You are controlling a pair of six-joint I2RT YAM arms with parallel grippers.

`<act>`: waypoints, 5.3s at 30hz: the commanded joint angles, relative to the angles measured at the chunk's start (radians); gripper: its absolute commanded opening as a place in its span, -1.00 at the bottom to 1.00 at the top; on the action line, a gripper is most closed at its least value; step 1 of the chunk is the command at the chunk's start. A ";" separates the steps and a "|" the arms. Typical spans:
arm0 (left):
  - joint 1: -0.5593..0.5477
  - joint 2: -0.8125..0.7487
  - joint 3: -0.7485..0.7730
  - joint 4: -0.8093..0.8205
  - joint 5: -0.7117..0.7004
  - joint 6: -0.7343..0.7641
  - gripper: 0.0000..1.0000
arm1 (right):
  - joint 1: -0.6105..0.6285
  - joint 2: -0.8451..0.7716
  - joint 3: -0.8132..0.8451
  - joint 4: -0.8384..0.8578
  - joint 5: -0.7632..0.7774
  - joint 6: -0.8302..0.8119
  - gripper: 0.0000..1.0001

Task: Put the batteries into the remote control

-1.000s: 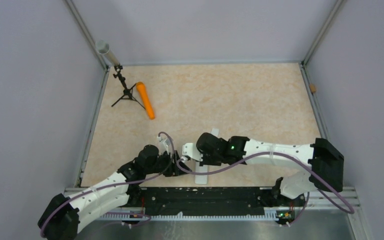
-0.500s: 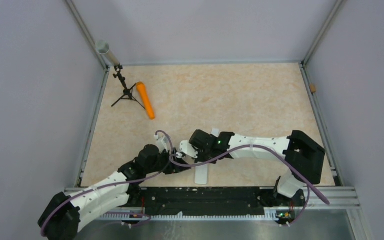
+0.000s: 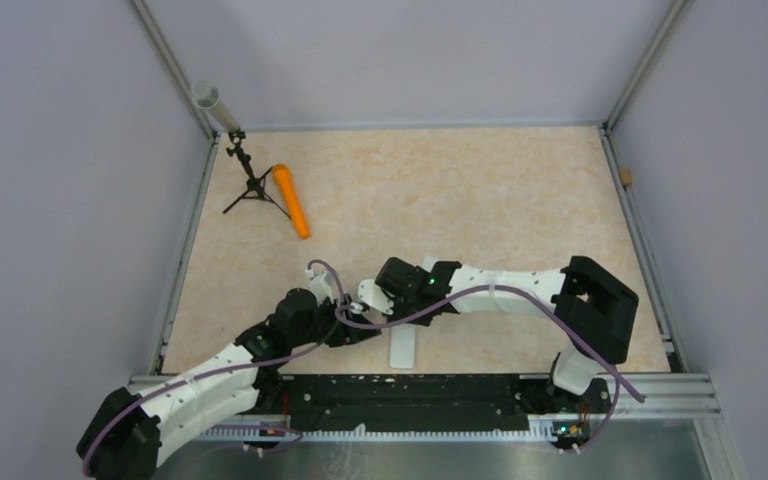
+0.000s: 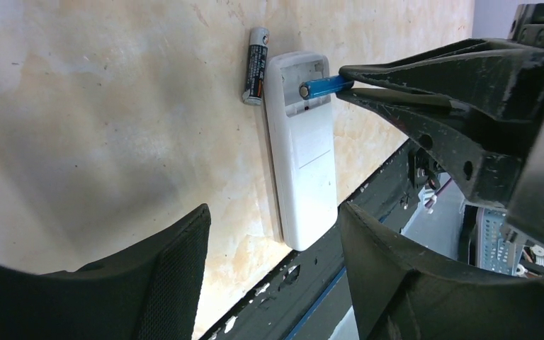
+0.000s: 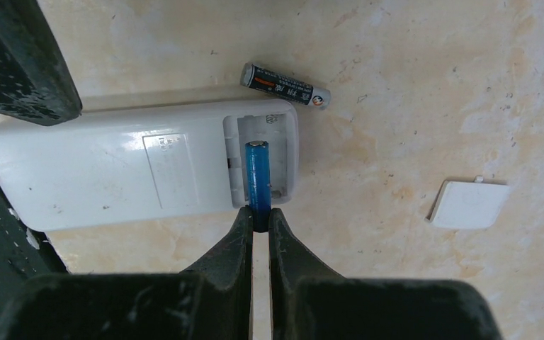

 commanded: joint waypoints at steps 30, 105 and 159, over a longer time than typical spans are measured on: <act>0.023 -0.032 -0.034 0.041 -0.010 -0.015 0.38 | -0.023 0.040 0.068 -0.002 -0.020 0.022 -0.85; 0.023 -0.011 -0.039 0.077 0.009 -0.023 0.38 | -0.024 0.067 0.122 -0.051 0.034 0.094 -0.61; 0.022 0.038 -0.027 0.099 0.027 -0.023 0.42 | -0.088 0.058 0.013 0.136 -0.108 0.148 -0.12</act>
